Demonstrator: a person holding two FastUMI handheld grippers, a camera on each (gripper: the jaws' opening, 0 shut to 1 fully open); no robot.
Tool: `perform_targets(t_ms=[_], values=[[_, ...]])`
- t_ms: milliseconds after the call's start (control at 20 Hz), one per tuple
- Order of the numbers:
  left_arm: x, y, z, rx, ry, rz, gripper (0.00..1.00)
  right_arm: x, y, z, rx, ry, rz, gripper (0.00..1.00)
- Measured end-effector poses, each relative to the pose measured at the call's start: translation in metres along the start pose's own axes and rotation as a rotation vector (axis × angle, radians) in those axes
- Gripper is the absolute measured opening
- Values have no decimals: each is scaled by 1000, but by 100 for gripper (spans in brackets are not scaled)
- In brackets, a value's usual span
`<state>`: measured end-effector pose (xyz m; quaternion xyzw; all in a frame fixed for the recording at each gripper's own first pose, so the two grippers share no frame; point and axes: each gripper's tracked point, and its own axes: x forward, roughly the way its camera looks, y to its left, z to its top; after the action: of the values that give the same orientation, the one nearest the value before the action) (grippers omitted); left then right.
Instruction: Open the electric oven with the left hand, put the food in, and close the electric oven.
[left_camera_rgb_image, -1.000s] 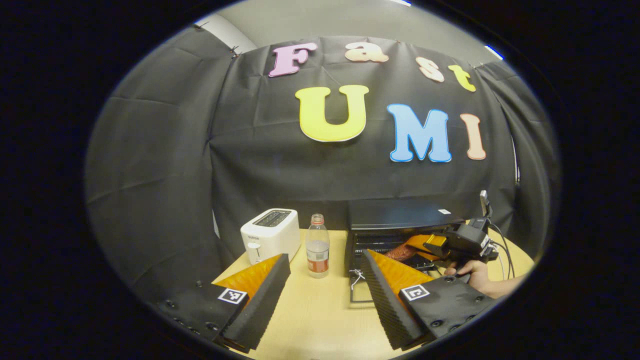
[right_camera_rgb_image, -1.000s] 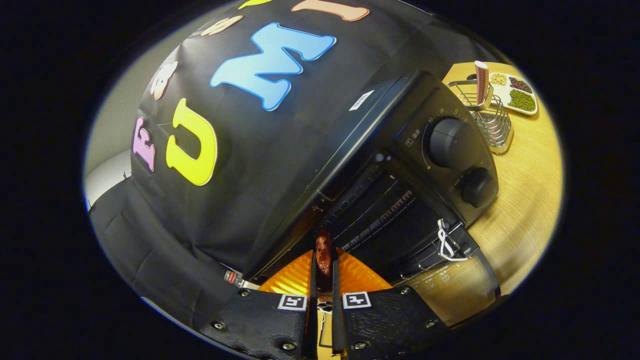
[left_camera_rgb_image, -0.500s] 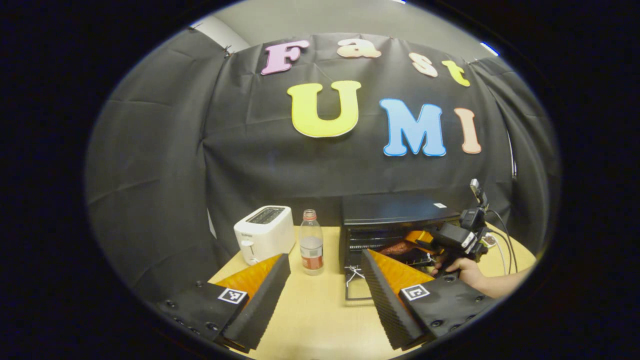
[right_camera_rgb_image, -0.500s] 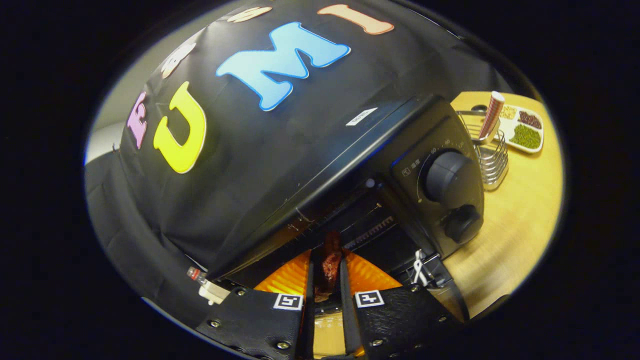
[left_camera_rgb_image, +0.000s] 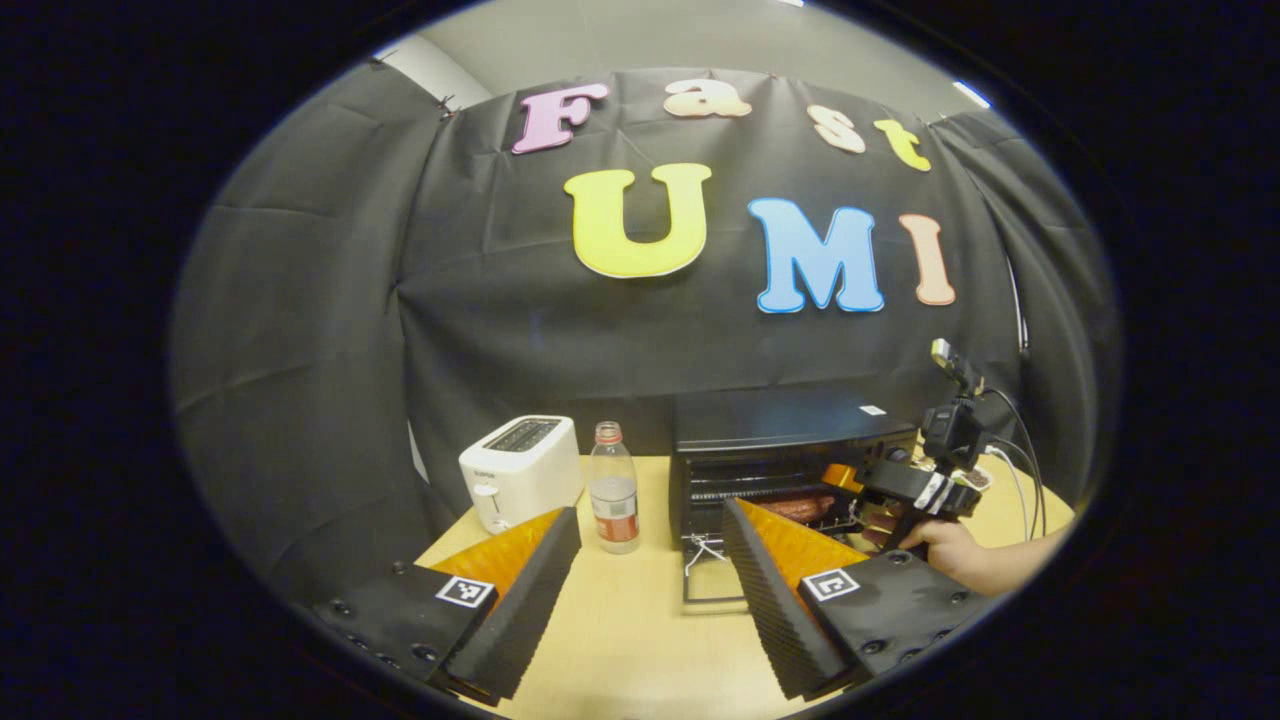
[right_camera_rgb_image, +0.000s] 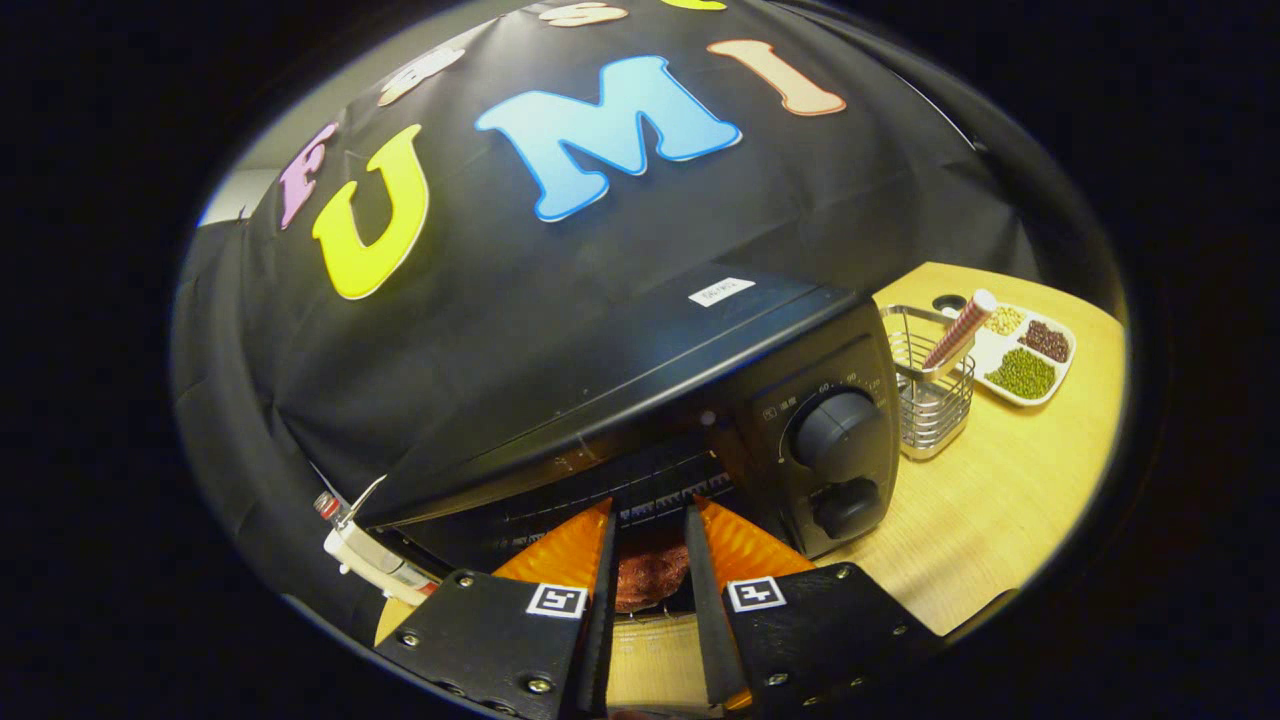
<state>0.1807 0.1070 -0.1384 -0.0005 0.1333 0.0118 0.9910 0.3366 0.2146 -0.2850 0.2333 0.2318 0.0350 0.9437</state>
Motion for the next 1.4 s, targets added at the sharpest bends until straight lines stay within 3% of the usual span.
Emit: perform_targets(t_ms=[150, 200, 300, 400, 600, 650, 700, 900, 1000, 1200, 1350, 1400], values=[[3, -11, 1, -9, -14, -21, 96, -28, 8, 6, -77, 6, 34, 37], [4, -17, 1, -12, -17, -28, 100, -40, 10, 9, -108, 6, 47, 37], [2, -29, 2, -18, -20, -41, 91, -65, 12, 19, -183, -3, 71, 37], [-1, -37, -1, -18, -26, -54, 100, -94, 14, 30, -250, -29, 97, 37], [-6, -59, -13, -19, -16, -84, 100, -151, 8, 52, -347, -89, 112, 37], [-6, -65, -14, -20, -15, -92, 96, -166, 5, 57, -365, -105, 111, 36], [-7, -70, -15, -20, -16, -99, 100, -180, 3, 64, -375, -122, 109, 36], [-1, -96, -25, -2, -22, -131, 96, -234, -11, 92, -358, -199, 97, 37], [3, -109, -35, 0, -6, -145, 100, -258, -21, 102, -356, -231, 81, 37], [14, -136, -73, -4, 69, -172, 96, -304, -31, 124, -351, -322, 106, 37], [20, -157, -105, 9, 120, -201, 99, -330, -47, 145, -348, -392, 64, 36], [24, -164, -119, 16, 141, -211, 100, -332, -59, 146, -351, -400, 30, 56]])
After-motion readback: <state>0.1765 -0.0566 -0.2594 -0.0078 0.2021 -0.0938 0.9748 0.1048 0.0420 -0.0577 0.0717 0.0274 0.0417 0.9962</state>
